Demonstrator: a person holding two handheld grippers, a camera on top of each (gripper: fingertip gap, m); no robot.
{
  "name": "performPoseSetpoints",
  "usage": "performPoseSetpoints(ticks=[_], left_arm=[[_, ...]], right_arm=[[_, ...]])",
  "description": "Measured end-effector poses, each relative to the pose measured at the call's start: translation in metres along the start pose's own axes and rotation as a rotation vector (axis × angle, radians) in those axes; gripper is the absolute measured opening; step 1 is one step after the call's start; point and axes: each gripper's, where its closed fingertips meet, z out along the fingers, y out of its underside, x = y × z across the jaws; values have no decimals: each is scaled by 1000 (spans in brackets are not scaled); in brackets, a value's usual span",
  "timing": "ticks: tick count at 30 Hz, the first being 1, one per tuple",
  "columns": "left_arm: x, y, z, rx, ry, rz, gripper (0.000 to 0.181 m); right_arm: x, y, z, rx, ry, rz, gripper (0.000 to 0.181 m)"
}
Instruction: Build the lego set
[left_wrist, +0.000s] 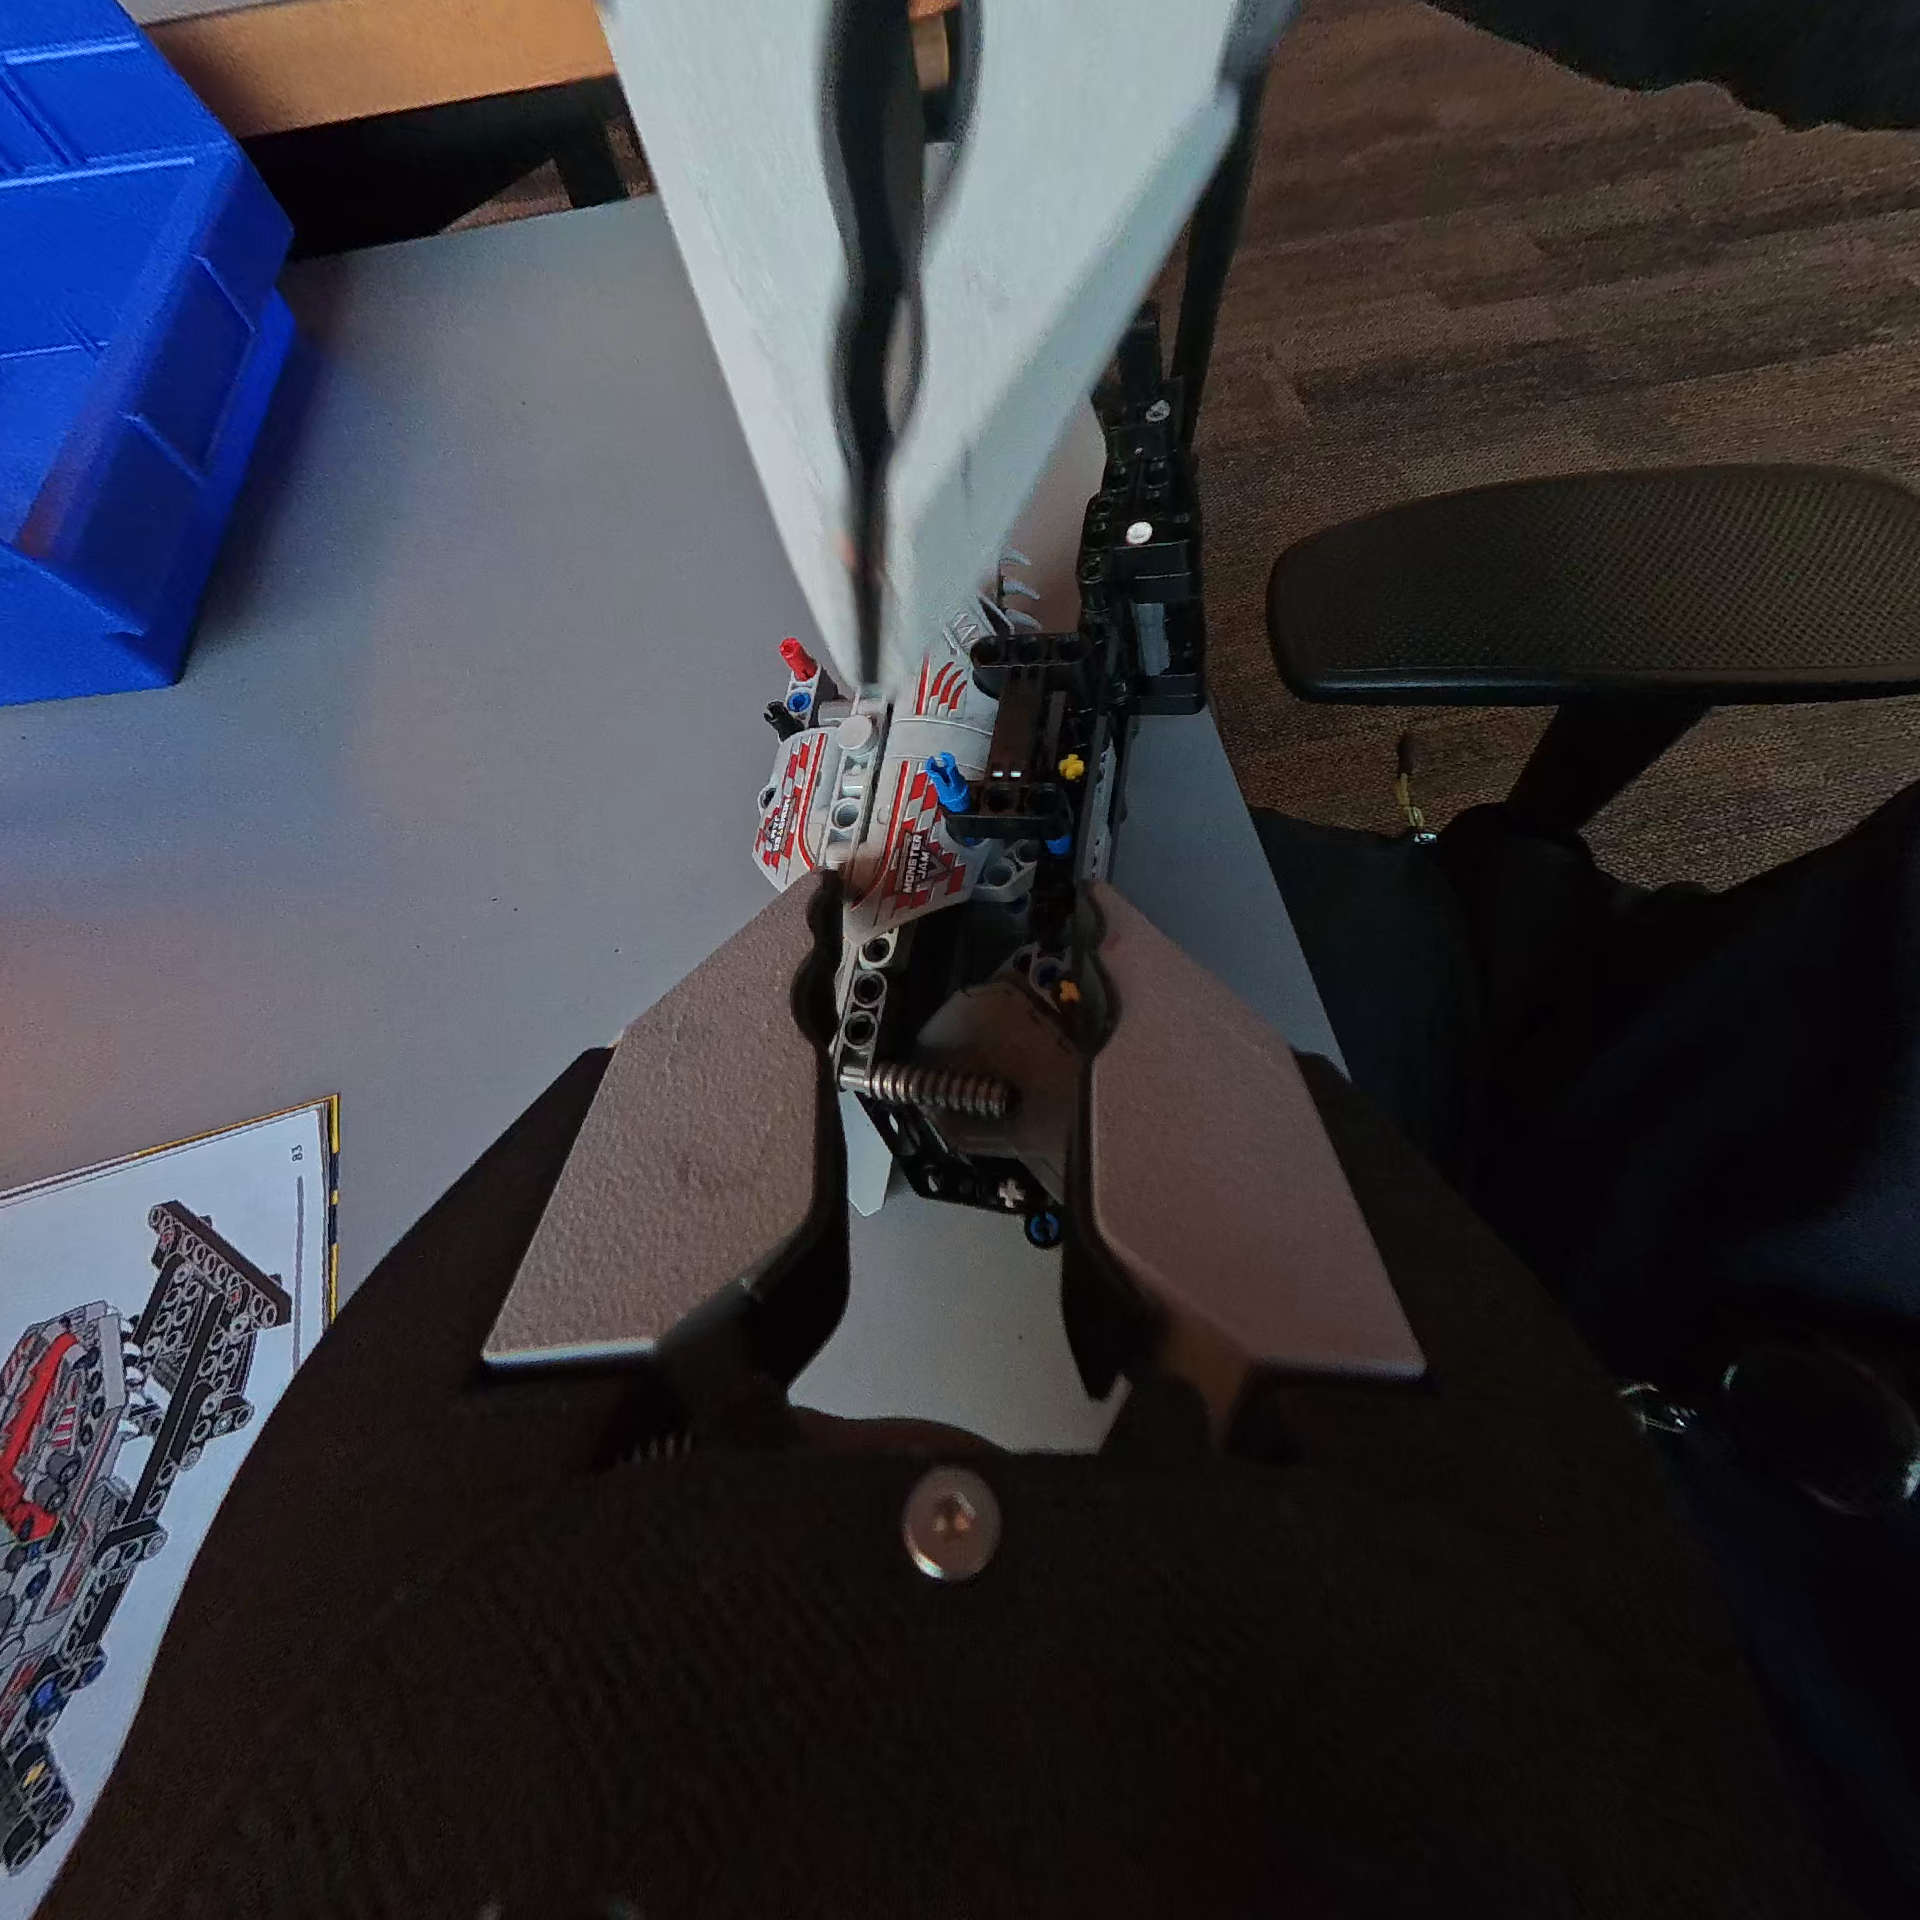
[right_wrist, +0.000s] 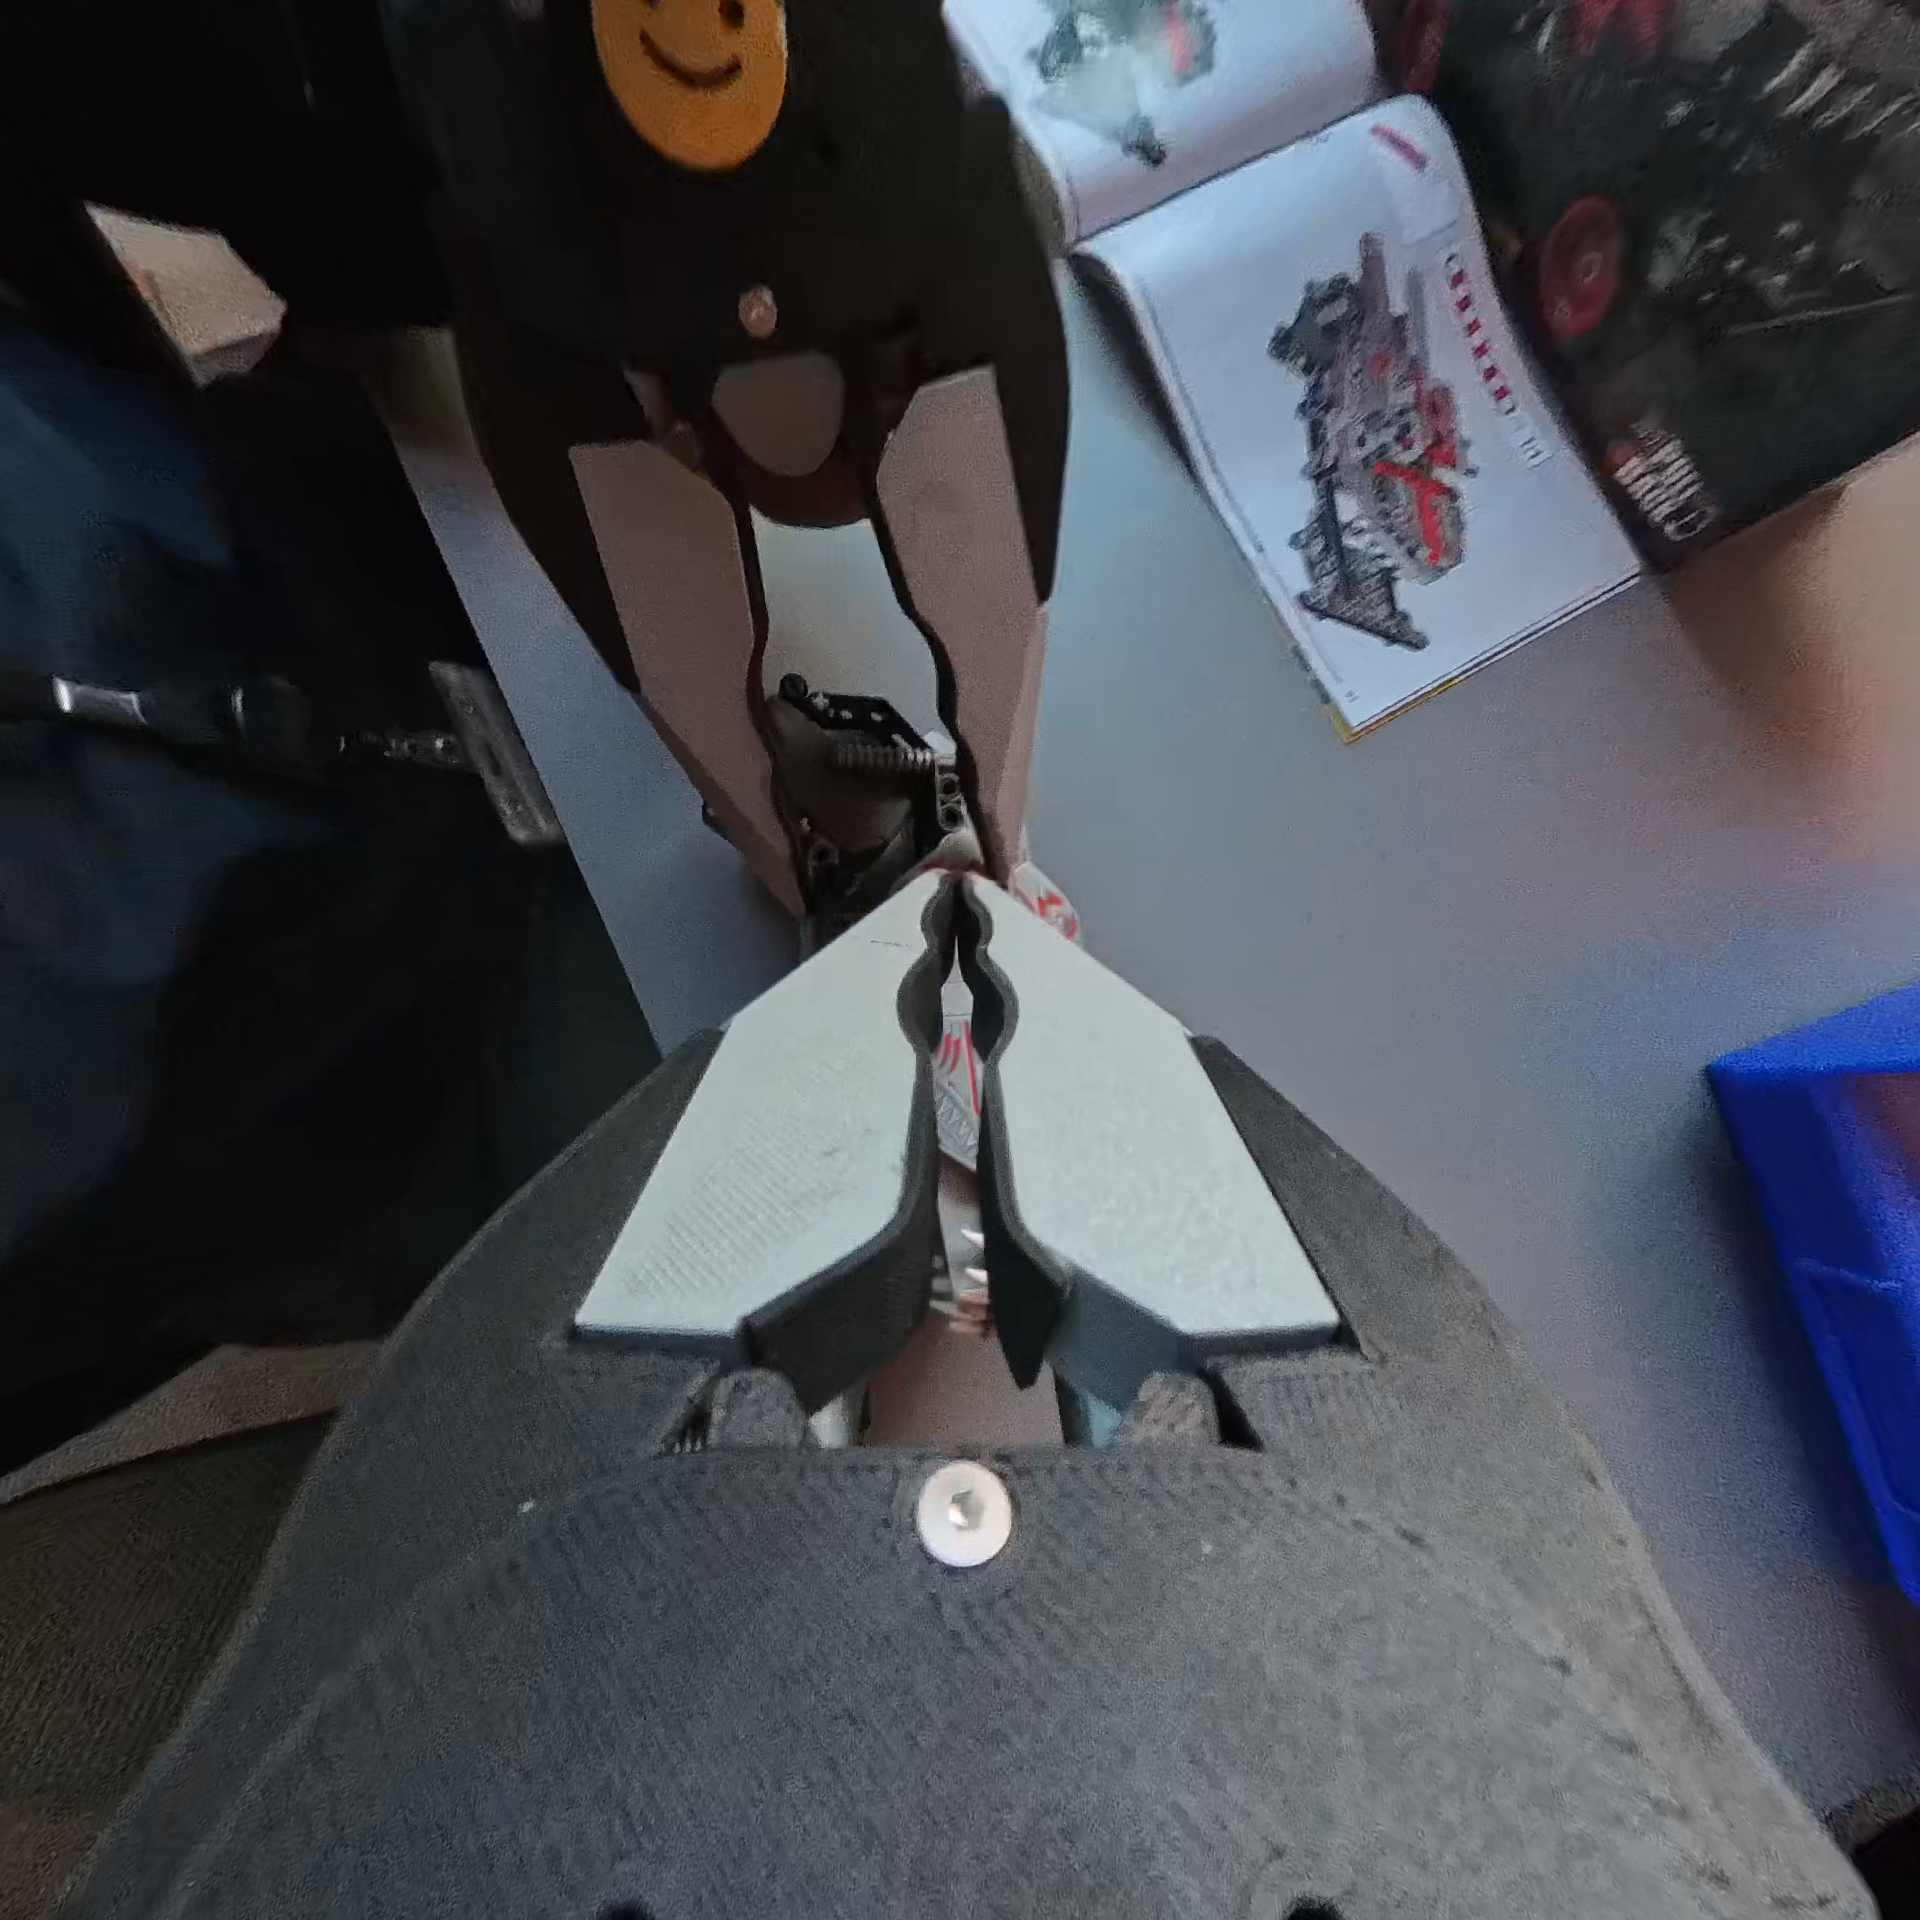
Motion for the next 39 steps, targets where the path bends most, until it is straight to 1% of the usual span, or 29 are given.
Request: performPoseSetpoints(ticks=[1, 2, 4, 5, 7, 8, 9, 11, 12, 14, 15, 17, 18, 20, 21, 23, 24, 26, 27, 29, 32, 34, 35, 37, 38, 39], left_arm=[[0, 0, 0, 1, 0, 0, 41], [0, 0, 0, -1, 4, -2, 41], [1, 0, 1, 3, 9, 0, 41], [1, 0, 1, 4, 7, 2, 41], [1, 0, 0, 4, 8, 2, 42], [1, 0, 0, 5, 8, 2, 41], [1, 0, 0, 6, 8, 3, 41], [1, -1, 0, 6, 8, 6, 41], [2, 0, 0, 6, 9, 5, 41], [1, -1, 1, 12, 2, 6, 42], [0, -1, 1, 12, -1, 5, 41], [0, -1, 1, 10, -1, 7, 41], [0, -1, 1, 10, -1, 8, 41], [0, -1, 1, 9, -2, 9, 42], [1, 0, 0, 3, 4, 8, 42], [3, -2, 1, 25, 12, 6, 41], [2, -1, 1, 17, 6, 12, 41], [1, -1, 1, 13, 1, 15, 41], [0, -1, 1, 14, 2, 12, 41], [0, -1, 1, 17, 1, 11, 41], [0, -1, 1, 16, -2, 17, 41], [0, -1, 1, 13, -5, 24, 41], [0, -1, 1, 12, -7, 25, 41], [0, -2, 1, 15, -7, 19, 41], [1, -4, 2, 29, -2, 19, 40], [1, -3, 1, 21, -11, 26, 41]], right_arm=[[-4, 10, 9, -49, -18, -6, 0], [-2, 16, 17, -71, 1, -7, 0], [-3, 15, 16, -80, 0, -15, 0], [0, 12, 12, -66, 19, -19, 0], [-2, -4, 2, 20, -14, 10, 0], [-1, -6, -1, 29, -15, 13, 0], [-2, -3, 1, 10, -11, 2, 0], [-8, 17, 16, -81, -34, -9, 0], [-9, 14, 18, -47, -34, -8, 0], [-2, 16, 11, -72, 1, -6, 0], [0, 9, 6, -36, 17, -12, 0], [-2, -4, -2, 33, -2, 1, 0], [0, -4, 0, 27, 7, -4, 0], [-7, 16, 17, -67, -34, -8, 0], [-9, 15, 19, -32, -37, -9, 0], [-10, 19, 14, -38, -51, 14, 0], [-7, 18, 13, -34, -28, 10, 0], [-9, 9, 8, 29, -38, 23, 0], [-12, 8, 4, 37, -50, 31, 0], [-8, 13, -2, -6, -13, 10, 0], [-12, 21, -8, -117, -52, 11, 0], [-13, 20, -9, -163, -61, 1, 0], [-17, 22, -8, -188, -88, 0, 0], [-26, 46, 5, -306, -129, -2, 0], [-32, 50, 13, -309, -159, 0, 0], [-32, 45, 13, -280, -147, 1, 0]])
